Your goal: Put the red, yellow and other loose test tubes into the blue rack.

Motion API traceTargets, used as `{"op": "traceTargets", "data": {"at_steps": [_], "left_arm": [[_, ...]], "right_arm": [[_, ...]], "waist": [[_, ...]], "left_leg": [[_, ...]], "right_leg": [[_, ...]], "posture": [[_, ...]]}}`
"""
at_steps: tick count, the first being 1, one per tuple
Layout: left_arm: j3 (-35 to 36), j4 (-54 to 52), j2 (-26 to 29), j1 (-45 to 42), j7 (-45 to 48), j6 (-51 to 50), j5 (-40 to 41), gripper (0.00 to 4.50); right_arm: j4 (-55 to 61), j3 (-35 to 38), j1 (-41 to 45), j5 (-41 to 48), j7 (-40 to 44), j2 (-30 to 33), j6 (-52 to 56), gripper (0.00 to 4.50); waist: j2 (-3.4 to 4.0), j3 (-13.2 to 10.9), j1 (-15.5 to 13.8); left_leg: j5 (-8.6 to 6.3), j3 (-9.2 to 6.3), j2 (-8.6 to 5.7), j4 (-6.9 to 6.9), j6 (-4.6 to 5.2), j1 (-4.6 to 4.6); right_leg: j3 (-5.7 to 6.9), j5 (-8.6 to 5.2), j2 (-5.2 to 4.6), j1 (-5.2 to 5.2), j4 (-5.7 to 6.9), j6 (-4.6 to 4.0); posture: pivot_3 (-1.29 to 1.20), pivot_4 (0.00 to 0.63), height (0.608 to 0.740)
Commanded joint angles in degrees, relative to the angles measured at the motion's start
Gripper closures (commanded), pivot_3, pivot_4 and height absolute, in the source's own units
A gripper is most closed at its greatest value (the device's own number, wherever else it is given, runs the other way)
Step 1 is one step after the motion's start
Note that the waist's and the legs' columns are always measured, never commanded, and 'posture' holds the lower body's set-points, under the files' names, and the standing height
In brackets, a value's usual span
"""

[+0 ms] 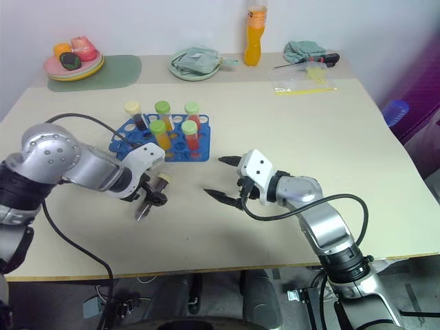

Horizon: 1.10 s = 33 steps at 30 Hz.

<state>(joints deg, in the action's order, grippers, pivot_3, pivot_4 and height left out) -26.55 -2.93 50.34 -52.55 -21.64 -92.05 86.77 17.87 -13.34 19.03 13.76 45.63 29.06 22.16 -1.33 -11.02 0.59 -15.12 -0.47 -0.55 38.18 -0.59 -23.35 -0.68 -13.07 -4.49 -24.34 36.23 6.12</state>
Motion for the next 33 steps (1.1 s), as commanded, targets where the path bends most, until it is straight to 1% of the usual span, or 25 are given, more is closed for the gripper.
{"op": "traceTargets", "data": {"at_steps": [1, 2, 3, 6, 7, 8, 11, 13, 15, 17, 18, 19, 20, 21, 22, 23, 24, 27, 29, 31, 33], "left_arm": [[0.10, 2.16, -0.96, -0.25, -6.09, -0.45, 3.38, 0.11], [0.12, 2.55, -1.05, -0.19, -7.36, -0.45, 4.13, 0.64], [0.28, 2.75, -1.10, -0.05, -8.69, -0.45, 4.70, 0.91], [1.08, 3.35, -0.94, 0.34, -11.72, -0.45, 7.32, 2.44], [1.37, 3.39, -0.85, 0.40, -12.45, -0.45, 8.15, 3.01], [1.69, 3.12, -0.12, 0.54, -13.33, 0.07, 9.71, 3.46], [3.49, 0.44, 2.76, 1.49, -14.93, 2.42, 12.66, 3.46], [7.89, -6.82, 5.34, 3.12, -10.52, 3.76, 9.69, 3.46], [12.72, -14.71, 9.04, 5.85, -4.34, 6.42, 3.13, 3.46], [15.19, -27.36, 19.66, 14.46, 12.87, 21.33, -14.67, 3.46], [17.18, -31.04, 24.21, 20.34, 20.45, 29.28, -22.25, 3.46], [22.63, -32.61, 26.61, 29.01, 28.75, 37.64, -28.38, 3.46], [28.80, -31.81, 25.53, 36.65, 33.45, 44.31, -32.55, 3.46], [34.06, -30.56, 23.01, 42.55, 35.54, 49.25, -35.63, 3.46], [37.10, -29.61, 20.39, 46.55, 34.60, 53.11, -39.79, 3.46], [37.67, -28.51, 16.97, 48.19, 31.95, 57.76, -45.13, 3.46], [37.04, -27.54, 12.93, 48.55, 28.63, 62.46, -50.66, 3.46], [33.65, -25.10, 0.08, 44.93, 21.89, 71.92, -61.53, 3.46], [32.53, -22.67, -9.74, 41.72, 18.40, 75.58, -64.50, 3.46], [31.06, -19.45, -17.78, 39.75, 15.83, 80.41, -68.58, 3.46], [28.76, -15.57, -22.72, 39.01, 15.70, 85.99, -74.04, 3.46]], "right_arm": [[2.71, 0.76, 0.00, 0.20, -0.51, -0.24, -0.25, 0.00], [2.75, 0.73, 0.03, 0.20, -0.57, -0.24, -0.21, 0.00], [2.79, 0.70, 0.08, 0.22, -0.60, -0.25, -0.16, 0.00], [2.73, 0.56, 0.31, 0.25, -0.54, -0.26, -0.15, 0.00], [2.70, 0.51, 0.38, 0.25, -0.49, -0.26, -0.16, 0.00], [2.65, 0.42, 0.48, 0.24, -0.45, -0.29, -0.16, 0.00], [2.57, 0.36, 0.63, 0.32, -0.16, -0.25, -0.24, 0.00], [2.63, 0.42, 0.67, 0.37, -0.03, -0.21, -0.23, 0.00], [2.74, 0.57, 0.62, 0.43, 0.05, -0.08, -0.23, 0.00], [2.87, 0.87, 0.48, 0.54, 0.06, 0.07, -0.16, 0.00], [2.91, 0.95, 0.43, 0.55, 0.04, 0.11, -0.11, 0.00], [2.84, 0.97, 0.34, 0.50, 0.07, 0.12, -0.18, 0.00], [2.72, 0.86, 0.25, 0.36, 0.04, 0.04, -0.31, 0.00], [2.59, 0.76, 0.20, 0.23, 0.01, -0.05, -0.45, 0.00], [2.41, 0.50, 0.19, 0.01, -0.08, -0.22, -0.61, 0.00], [2.23, 0.26, 0.24, -0.11, -0.10, -0.40, -0.73, 0.00], [2.07, -0.04, 0.42, -0.24, -0.12, -0.69, -0.80, 0.00], [1.51, -0.59, 1.20, -0.23, -0.03, -1.62, -0.79, 0.00], [1.19, -1.13, 1.72, -0.51, 0.08, -2.13, -0.99, 0.00], [0.96, -1.45, 2.13, -0.66, 0.16, -2.43, -1.12, 0.00], [0.83, -1.54, 2.42, -0.69, 0.21, -2.63, -1.11, 0.00]], "waist": [[0.00, 0.00, -0.05], [0.00, 0.00, -0.06], [0.00, 0.00, -0.03], [0.00, 0.00, 0.00], [0.00, 0.00, 0.00], [0.00, 0.00, 0.02], [0.00, 0.00, 0.08], [0.00, 0.00, 0.16], [0.00, -0.01, 0.21], [0.01, -0.01, 0.46], [0.02, -0.01, 0.79], [0.08, 0.01, 0.60], [0.15, 0.03, 0.39], [0.31, 0.11, 0.16], [0.33, 0.11, -0.22], [0.29, 0.11, -0.50], [0.29, 0.11, -1.01], [0.22, 0.11, -1.91], [0.11, 0.15, -2.29], [0.10, 0.18, -2.73], [0.07, 0.21, -2.70]], "left_leg": [[0.02, 0.00, 0.00, 0.00, -0.04, 0.00], [0.04, -0.01, -0.01, 0.00, -0.07, 0.01], [0.06, -0.01, -0.02, 0.00, -0.11, 0.01], [0.07, -0.01, -0.02, 0.00, -0.12, 0.02], [0.07, -0.01, -0.02, 0.00, -0.12, 0.02], [0.07, -0.01, -0.02, 0.00, -0.12, 0.02], [0.08, -0.01, -0.01, 0.00, -0.13, 0.01], [0.10, 0.00, 0.00, -0.03, -0.18, 0.00], [0.24, 0.02, -0.01, -0.05, -0.41, -0.05], [0.25, 0.09, -0.07, -0.09, -0.43, -0.04], [0.26, 0.22, -0.11, -0.18, -0.45, -0.04], [0.26, 0.33, -0.15, -0.31, -0.47, 0.02], [0.28, 0.37, -0.19, -0.38, -0.51, 0.04], [0.29, 0.44, -0.18, -0.44, -0.53, 0.05], [0.29, 0.52, -0.15, -0.49, -0.52, 0.08], [0.25, 0.51, -0.04, -0.45, -0.44, 0.02], [0.16, 0.40, 0.00, -0.41, -0.29, -0.03], [0.17, 0.27, 0.00, -0.14, -0.23, -0.03], [0.17, 0.29, -0.05, -0.01, -0.13, -0.04], [0.13, 0.27, -0.08, 0.04, -0.03, -0.01], [0.10, 0.28, -0.20, 0.06, 0.01, -0.02]], "right_leg": [[0.00, 0.00, 0.00, 0.00, 0.01, 0.00], [0.00, 0.00, 0.00, 0.01, 0.02, 0.00], [0.00, 0.00, -0.01, 0.01, 0.03, 0.00], [0.00, 0.00, 0.00, 0.01, 0.04, -0.01], [0.00, 0.00, 0.00, 0.00, 0.04, -0.01], [0.00, 0.00, -0.01, 0.00, 0.04, -0.01], [-0.01, 0.00, 0.00, 0.00, 0.03, -0.01], [-0.02, 0.00, 0.01, -0.06, 0.03, -0.01], [-0.02, 0.00, 0.02, -0.12, 0.02, -0.02], [-0.02, -0.01, 0.02, -0.12, -0.02, -0.02], [-0.06, -0.01, 0.03, -0.18, -0.06, -0.04], [-0.15, -0.04, 0.05, -0.20, -0.10, -0.10], [-0.15, -0.10, 0.04, -0.19, -0.14, -0.21], [-0.16, -0.11, 0.01, -0.24, -0.16, -0.23], [-0.16, -0.12, -0.03, -0.21, -0.20, -0.24], [-0.06, -0.13, -0.04, -0.18, -0.17, -0.25], [0.00, -0.13, -0.02, -0.15, -0.22, -0.28], [0.09, -0.12, 0.01, 0.10, -0.29, -0.33], [0.08, -0.09, -0.05, 0.18, -0.32, -0.35], [0.04, -0.01, -0.12, 0.18, -0.28, -0.23], [0.01, 0.06, -0.13, 0.14, -0.20, -0.11]], "posture": [[0.00, 0.150, 0.740], [0.00, 0.150, 0.740], [0.00, 0.150, 0.740], [0.00, 0.150, 0.740], [0.00, 0.150, 0.740], [0.00, 0.150, 0.740], [0.00, 0.150, 0.740], [0.00, 0.150, 0.740], [0.00, 0.150, 0.740], [0.00, 0.150, 0.740], [0.00, 0.150, 0.740], [0.00, 0.150, 0.740], [0.00, 0.150, 0.740], [0.00, 0.150, 0.740], [0.00, 0.150, 0.740], [0.00, 0.150, 0.740], [0.00, 0.150, 0.740], [0.00, 0.150, 0.740], [0.00, 0.150, 0.740], [0.00, 0.150, 0.740], [0.00, 0.150, 0.740]]}}
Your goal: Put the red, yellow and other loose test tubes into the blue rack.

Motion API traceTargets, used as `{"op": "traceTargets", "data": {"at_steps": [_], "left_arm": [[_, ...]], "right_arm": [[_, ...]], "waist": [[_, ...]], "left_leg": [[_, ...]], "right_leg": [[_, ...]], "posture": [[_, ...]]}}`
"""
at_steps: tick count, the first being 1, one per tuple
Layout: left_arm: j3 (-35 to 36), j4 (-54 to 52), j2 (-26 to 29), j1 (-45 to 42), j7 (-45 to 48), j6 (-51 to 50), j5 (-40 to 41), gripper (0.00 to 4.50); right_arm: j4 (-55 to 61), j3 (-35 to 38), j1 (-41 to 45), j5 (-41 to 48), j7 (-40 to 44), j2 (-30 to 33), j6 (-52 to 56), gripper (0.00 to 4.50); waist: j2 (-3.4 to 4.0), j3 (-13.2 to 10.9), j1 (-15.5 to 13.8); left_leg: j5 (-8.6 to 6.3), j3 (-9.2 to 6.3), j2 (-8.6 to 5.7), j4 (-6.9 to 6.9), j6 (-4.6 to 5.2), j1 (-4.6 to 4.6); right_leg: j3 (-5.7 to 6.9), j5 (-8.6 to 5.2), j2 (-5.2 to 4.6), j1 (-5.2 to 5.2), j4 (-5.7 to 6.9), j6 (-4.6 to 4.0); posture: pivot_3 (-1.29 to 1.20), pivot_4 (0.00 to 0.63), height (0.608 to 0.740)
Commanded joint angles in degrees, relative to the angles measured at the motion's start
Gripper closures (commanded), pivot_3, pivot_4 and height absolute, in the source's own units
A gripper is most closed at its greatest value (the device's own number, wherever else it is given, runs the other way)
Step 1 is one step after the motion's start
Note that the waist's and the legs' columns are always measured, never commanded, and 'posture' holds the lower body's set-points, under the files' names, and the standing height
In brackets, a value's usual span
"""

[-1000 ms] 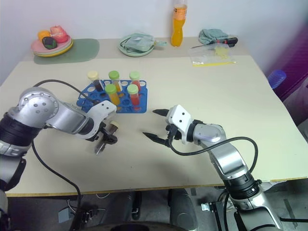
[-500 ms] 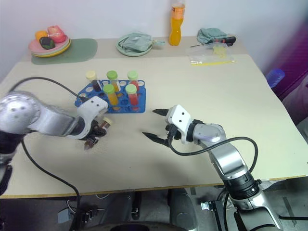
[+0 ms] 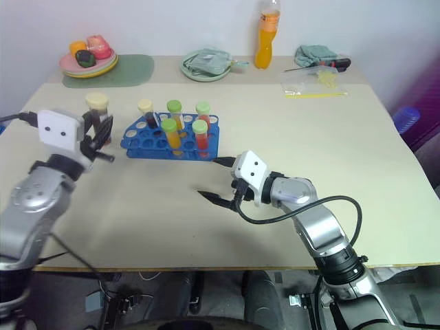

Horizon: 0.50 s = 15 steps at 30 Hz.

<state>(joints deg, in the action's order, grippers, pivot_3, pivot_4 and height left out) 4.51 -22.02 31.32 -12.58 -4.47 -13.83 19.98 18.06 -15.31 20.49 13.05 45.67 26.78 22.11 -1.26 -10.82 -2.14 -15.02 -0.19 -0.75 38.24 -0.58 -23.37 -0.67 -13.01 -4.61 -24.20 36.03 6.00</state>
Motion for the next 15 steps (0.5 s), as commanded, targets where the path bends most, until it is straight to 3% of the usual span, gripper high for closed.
{"op": "traceTargets", "data": {"at_steps": [1, 8, 15], "left_arm": [[-3.20, 5.33, -5.43, -1.07, -0.74, 10.35, -9.21, 3.46], [-2.06, 16.52, -13.14, -3.19, 3.56, 20.81, -11.44, 3.46], [-1.60, 24.44, -15.46, -6.05, 5.71, 25.92, -14.10, 3.46]], "right_arm": [[0.62, 0.49, 1.02, 0.01, 0.24, -0.36, -1.06, 0.00], [1.35, 1.07, 0.57, -0.28, 0.13, -0.17, -0.70, 0.00], [2.64, 1.30, -0.66, -0.29, -0.84, -0.05, -0.13, 0.00]], "waist": [[0.00, 0.00, 0.03], [0.00, 0.00, 0.41], [-0.01, 0.01, 0.43]], "left_leg": [[-0.01, -0.01, -0.12, -0.02, 0.01, 0.02], [-0.01, -0.05, -0.11, -0.08, 0.01, 0.00], [-0.01, -0.12, -0.13, -0.06, 0.02, 0.00]], "right_leg": [[-0.01, 0.01, 0.00, -0.01, 0.04, 0.01], [0.02, 0.02, 0.03, -0.12, 0.09, 0.04], [0.02, 0.03, 0.01, -0.11, 0.09, 0.06]], "posture": [[0.00, 0.150, 0.740], [0.00, 0.150, 0.740], [0.00, 0.150, 0.740]]}}
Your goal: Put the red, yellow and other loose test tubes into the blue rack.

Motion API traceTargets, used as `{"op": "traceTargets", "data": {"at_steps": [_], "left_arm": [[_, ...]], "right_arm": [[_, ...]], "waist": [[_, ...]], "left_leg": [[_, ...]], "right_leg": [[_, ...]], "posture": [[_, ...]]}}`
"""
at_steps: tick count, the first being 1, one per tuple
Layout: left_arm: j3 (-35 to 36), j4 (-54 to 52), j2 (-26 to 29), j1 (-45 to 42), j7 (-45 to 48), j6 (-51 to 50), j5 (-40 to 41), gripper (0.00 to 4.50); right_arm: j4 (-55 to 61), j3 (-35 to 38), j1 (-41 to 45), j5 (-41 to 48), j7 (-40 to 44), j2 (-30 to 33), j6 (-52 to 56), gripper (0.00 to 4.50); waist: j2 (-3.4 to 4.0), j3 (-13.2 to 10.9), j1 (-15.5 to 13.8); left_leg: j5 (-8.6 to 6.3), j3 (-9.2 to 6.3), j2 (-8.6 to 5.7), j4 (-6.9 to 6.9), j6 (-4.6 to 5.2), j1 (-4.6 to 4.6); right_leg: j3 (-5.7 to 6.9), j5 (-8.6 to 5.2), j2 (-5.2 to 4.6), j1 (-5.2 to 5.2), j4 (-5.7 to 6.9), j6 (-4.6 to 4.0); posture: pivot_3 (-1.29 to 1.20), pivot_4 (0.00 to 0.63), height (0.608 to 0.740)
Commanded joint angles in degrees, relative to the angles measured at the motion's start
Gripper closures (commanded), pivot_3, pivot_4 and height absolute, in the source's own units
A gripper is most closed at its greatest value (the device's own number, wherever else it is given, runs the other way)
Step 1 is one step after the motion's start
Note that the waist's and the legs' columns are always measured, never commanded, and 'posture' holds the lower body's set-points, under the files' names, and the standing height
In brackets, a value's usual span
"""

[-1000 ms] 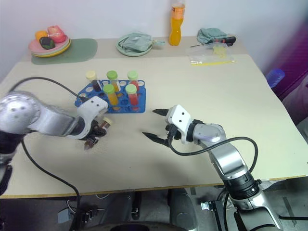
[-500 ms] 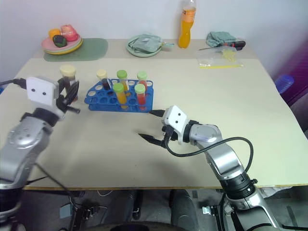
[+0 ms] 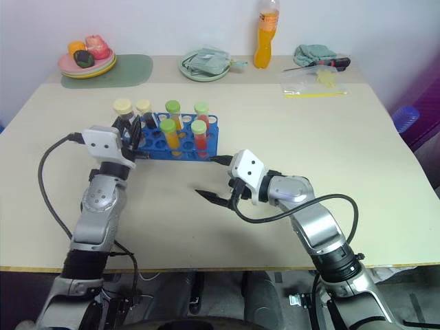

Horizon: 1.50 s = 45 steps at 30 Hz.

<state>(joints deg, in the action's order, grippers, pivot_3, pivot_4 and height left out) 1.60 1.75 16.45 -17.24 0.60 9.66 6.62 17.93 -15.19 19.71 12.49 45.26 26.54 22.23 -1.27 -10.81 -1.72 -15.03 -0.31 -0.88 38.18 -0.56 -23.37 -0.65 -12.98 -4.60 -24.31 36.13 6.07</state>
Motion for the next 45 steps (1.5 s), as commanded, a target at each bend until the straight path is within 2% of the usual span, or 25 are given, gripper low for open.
{"op": "traceTargets", "data": {"at_steps": [1, 10, 34, 37, 40, 41, 45], "left_arm": [[1.41, 1.33, -0.93, -1.68, 0.96, 2.71, -0.67, 3.46], [2.11, 3.93, -1.83, -1.99, 2.05, 3.71, -2.02, 3.46], [3.66, 8.90, -4.48, -3.35, 3.66, 5.07, -2.86, 3.46], [3.91, 9.04, -4.48, -3.43, 3.23, 5.20, -3.42, 2.26], [4.47, 7.86, -4.40, -3.21, 3.18, 4.71, -3.08, 0.66], [4.92, 6.33, -4.13, -2.75, 3.28, 4.15, -2.68, 0.27], [7.62, -2.88, -2.31, 0.79, 4.87, -0.17, 1.01, 0.27]], "right_arm": [[2.83, 1.24, 0.06, 0.26, -0.53, 0.21, -0.22, 0.00], [3.15, 1.44, -0.19, 0.30, -0.81, 0.60, -0.17, 0.00], [3.38, 1.25, -0.10, 0.53, -1.14, 0.67, -0.08, 0.00], [3.45, 1.29, -0.20, 0.58, -1.22, 0.60, -0.04, 0.00], [3.24, 1.50, -0.39, 0.79, -1.45, 0.35, 0.01, 0.00], [3.14, 1.98, -0.48, 1.24, -1.75, 0.08, 0.37, 0.00], [2.59, 5.37, -1.01, 3.36, -2.14, 0.36, 1.62, 0.00]], "waist": [[0.00, 0.00, 0.04], [0.00, 0.00, 1.04], [0.00, 0.00, 1.02], [0.00, 0.00, 0.99], [0.00, 0.00, 1.02], [0.00, 0.00, 1.05], [0.00, 0.00, 1.13]], "left_leg": [[0.00, 0.00, 0.00, 0.00, 0.00, 0.00], [0.00, -0.06, 0.01, -0.01, 0.00, 0.00], [0.00, -0.08, 0.02, -0.02, 0.00, 0.00], [0.00, -0.08, 0.02, -0.01, 0.00, 0.00], [0.00, -0.08, 0.02, -0.02, 0.00, 0.00], [0.00, -0.08, 0.02, -0.02, 0.00, 0.00], [-0.01, -0.08, 0.13, -0.02, 0.01, 0.00]], "right_leg": [[0.00, 0.00, 0.00, 0.00, 0.00, 0.00], [0.02, 0.01, 0.00, 0.00, 0.01, 0.02], [0.04, 0.01, 0.00, 0.00, 0.01, 0.04], [0.04, 0.02, 0.00, 0.00, 0.01, 0.04], [0.04, 0.01, 0.00, 0.00, 0.01, 0.04], [0.04, 0.02, 0.00, 0.00, 0.01, 0.04], [0.03, 0.01, 0.00, 0.00, 0.00, 0.04]], "posture": [[0.00, 0.150, 0.740], [0.00, 0.150, 0.740], [0.00, 0.150, 0.740], [0.00, 0.150, 0.740], [0.00, 0.150, 0.740], [0.00, 0.150, 0.740], [0.00, 0.150, 0.740]]}}
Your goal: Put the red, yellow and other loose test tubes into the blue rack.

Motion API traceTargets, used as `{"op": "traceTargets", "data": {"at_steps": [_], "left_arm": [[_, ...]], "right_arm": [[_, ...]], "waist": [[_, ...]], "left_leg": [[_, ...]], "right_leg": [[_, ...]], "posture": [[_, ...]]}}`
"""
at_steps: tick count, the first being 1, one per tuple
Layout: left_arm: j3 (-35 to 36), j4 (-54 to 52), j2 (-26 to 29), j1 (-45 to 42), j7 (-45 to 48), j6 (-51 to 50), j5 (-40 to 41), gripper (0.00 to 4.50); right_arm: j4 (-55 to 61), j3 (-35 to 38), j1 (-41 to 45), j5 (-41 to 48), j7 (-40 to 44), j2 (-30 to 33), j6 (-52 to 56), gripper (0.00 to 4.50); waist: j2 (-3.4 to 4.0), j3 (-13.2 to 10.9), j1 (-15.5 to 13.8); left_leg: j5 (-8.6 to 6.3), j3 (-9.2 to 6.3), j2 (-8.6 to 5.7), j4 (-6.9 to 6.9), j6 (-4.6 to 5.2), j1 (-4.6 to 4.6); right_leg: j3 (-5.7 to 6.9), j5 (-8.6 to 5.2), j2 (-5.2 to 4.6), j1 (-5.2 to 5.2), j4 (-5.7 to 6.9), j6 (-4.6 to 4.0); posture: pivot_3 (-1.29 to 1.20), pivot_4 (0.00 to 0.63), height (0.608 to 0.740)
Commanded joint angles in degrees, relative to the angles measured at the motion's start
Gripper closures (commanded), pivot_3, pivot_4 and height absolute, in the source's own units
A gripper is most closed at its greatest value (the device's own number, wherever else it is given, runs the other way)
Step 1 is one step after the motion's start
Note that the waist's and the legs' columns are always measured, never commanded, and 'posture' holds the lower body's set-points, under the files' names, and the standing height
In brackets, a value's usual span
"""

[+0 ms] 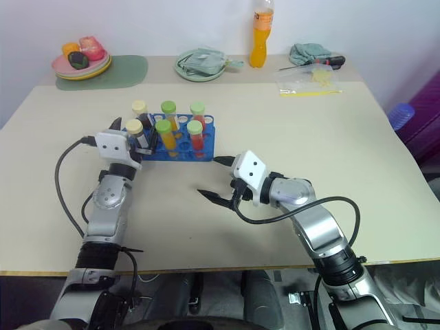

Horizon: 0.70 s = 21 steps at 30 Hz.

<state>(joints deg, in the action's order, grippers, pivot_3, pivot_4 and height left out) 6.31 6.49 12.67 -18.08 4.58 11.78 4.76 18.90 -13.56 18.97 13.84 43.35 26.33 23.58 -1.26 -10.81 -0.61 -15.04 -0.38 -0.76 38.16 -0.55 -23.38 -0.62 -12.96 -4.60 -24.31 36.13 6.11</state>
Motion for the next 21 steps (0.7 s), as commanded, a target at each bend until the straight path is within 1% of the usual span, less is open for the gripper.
{"op": "traceTargets", "data": {"at_steps": [1, 4, 6, 9, 12, 16, 21], "left_arm": [[4.30, -10.55, 2.33, 2.91, 1.41, -4.09, 4.63, 0.27], [10.05, -19.87, 6.92, 8.57, 4.54, -11.31, 11.23, 0.27], [12.43, -24.01, 10.52, 13.11, 7.27, -15.05, 13.24, 0.27], [17.09, -24.45, 16.93, 21.78, 14.31, -16.91, 14.84, 0.27], [19.29, -23.64, 20.29, 26.69, 18.35, -16.86, 14.78, 0.27], [19.66, -23.55, 21.68, 29.45, 21.23, -17.30, 14.93, 0.27], [19.21, -24.30, 19.86, 30.11, 20.91, -17.74, 14.65, 0.27]], "right_arm": [[1.66, 4.91, -0.50, 2.68, -0.13, 1.03, 0.72, 0.00], [1.65, 10.63, -1.69, 6.17, 0.57, 3.42, 3.09, 0.00], [0.92, 14.66, -2.87, 7.81, 1.61, 6.04, 3.47, 0.00], [-1.20, 19.50, -5.51, 7.90, 2.46, 10.25, 3.01, 0.00], [-3.94, 22.14, -7.59, 7.32, 3.22, 12.75, 1.56, 0.00], [-6.32, 22.84, -8.63, 6.77, 3.70, 13.55, -0.56, 0.00], [-8.23, 21.29, -7.18, 6.04, 3.93, 13.14, -1.86, 0.00]], "waist": [[0.00, 0.00, 0.06], [0.00, 0.00, 0.24], [0.02, -0.01, 0.29], [0.02, 0.00, 0.12], [0.02, 0.00, -0.12], [0.02, 0.01, -0.08], [0.02, 0.00, 0.05]], "left_leg": [[0.00, 0.01, 0.14, 0.00, 0.00, 0.00], [-0.01, 0.02, 0.22, -0.02, 0.01, 0.01], [-0.02, 0.04, 0.27, -0.02, 0.02, 0.01], [-0.03, 0.08, 0.25, -0.03, 0.03, 0.02], [-0.03, 0.10, 0.26, -0.02, 0.03, 0.04], [-0.03, 0.12, 0.26, -0.01, 0.04, 0.03], [-0.04, 0.15, 0.32, -0.02, 0.04, 0.04]], "right_leg": [[0.00, 0.00, 0.00, 0.00, 0.00, 0.00], [-0.01, 0.00, 0.04, 0.00, 0.00, -0.01], [-0.01, -0.01, 0.06, -0.01, -0.02, -0.02], [-0.03, -0.02, 0.04, 0.00, -0.04, -0.04], [-0.02, -0.15, 0.05, 0.02, -0.06, -0.27], [-0.03, -0.17, 0.04, 0.06, -0.12, -0.30], [-0.04, -0.16, 0.09, 0.04, -0.10, -0.28]], "posture": [[0.00, 0.150, 0.740], [0.00, 0.150, 0.740], [0.00, 0.150, 0.740], [0.00, 0.150, 0.740], [0.00, 0.150, 0.740], [0.00, 0.150, 0.740], [0.00, 0.150, 0.740]]}}
